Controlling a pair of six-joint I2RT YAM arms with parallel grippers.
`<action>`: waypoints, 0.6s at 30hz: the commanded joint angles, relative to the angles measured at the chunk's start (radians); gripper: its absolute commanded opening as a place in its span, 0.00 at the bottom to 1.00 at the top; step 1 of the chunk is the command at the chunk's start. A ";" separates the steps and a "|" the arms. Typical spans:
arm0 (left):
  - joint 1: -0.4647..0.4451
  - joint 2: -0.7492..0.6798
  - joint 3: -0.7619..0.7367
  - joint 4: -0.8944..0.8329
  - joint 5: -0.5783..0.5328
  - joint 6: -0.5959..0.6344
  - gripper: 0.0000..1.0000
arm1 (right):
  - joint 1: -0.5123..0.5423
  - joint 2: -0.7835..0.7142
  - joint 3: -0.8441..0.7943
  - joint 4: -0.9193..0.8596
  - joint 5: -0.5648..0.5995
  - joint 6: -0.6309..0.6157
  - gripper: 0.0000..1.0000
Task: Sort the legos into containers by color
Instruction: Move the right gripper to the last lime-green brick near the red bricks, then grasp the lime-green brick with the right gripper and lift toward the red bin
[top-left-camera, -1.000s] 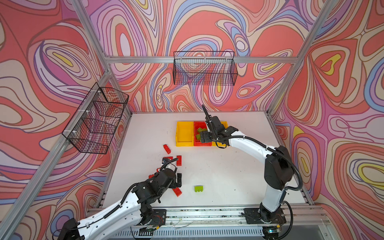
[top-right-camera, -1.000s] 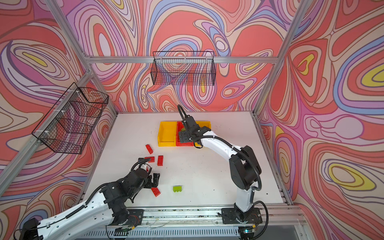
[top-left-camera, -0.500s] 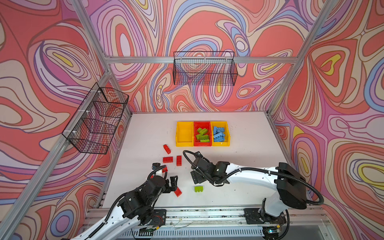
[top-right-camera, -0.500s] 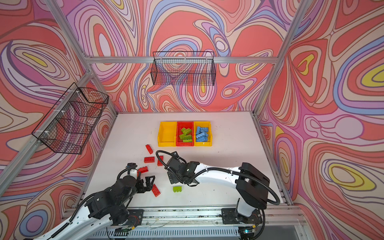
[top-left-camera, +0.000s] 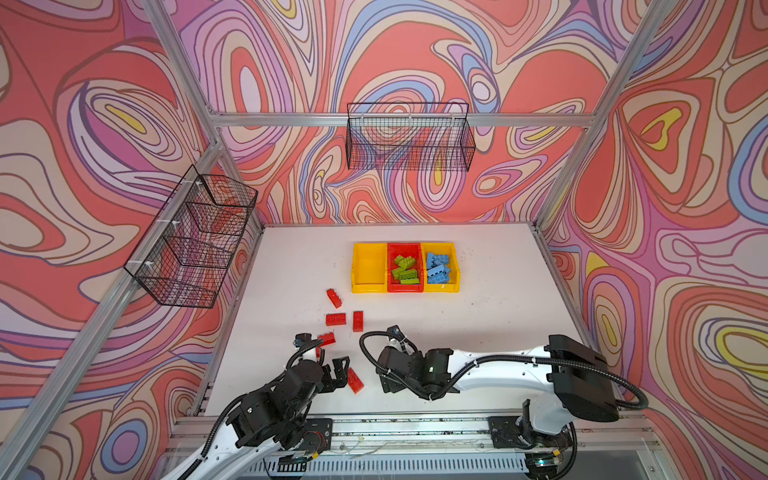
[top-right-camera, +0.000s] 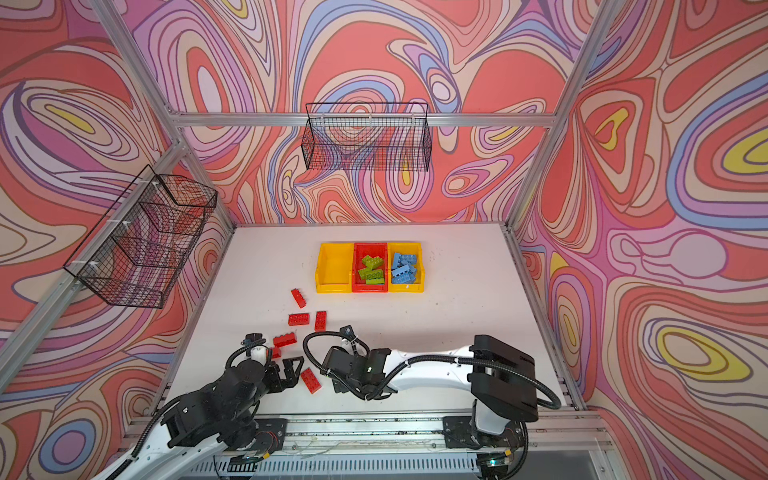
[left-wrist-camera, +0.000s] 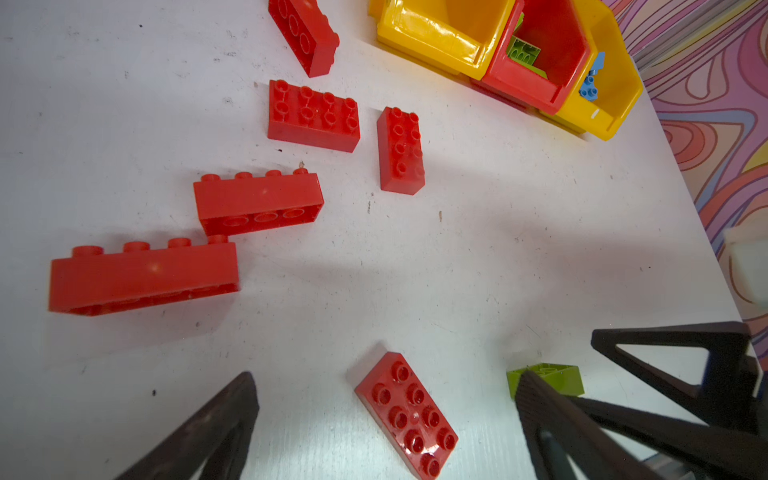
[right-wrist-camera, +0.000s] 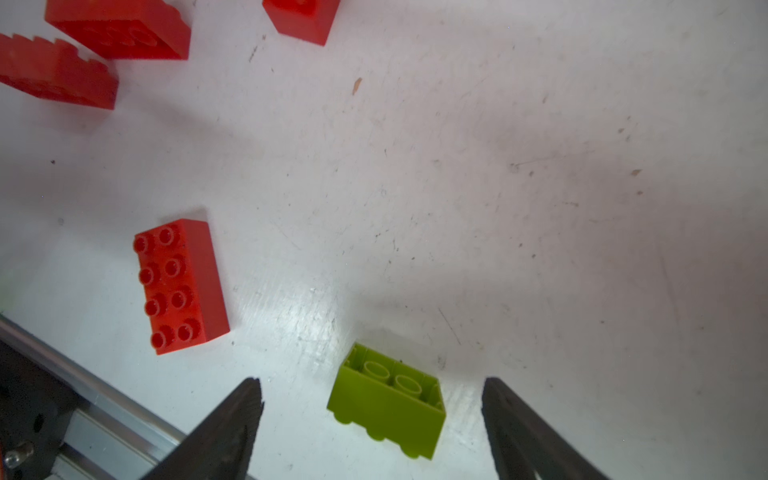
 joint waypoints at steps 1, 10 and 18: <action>0.007 -0.015 -0.011 -0.054 -0.014 -0.021 1.00 | 0.018 0.045 0.008 -0.006 0.026 0.088 0.84; 0.006 -0.033 -0.018 -0.064 -0.024 -0.017 1.00 | 0.025 0.067 -0.018 -0.003 0.043 0.144 0.71; 0.006 -0.037 -0.013 -0.073 -0.031 -0.013 1.00 | 0.025 0.097 -0.019 -0.003 0.028 0.157 0.52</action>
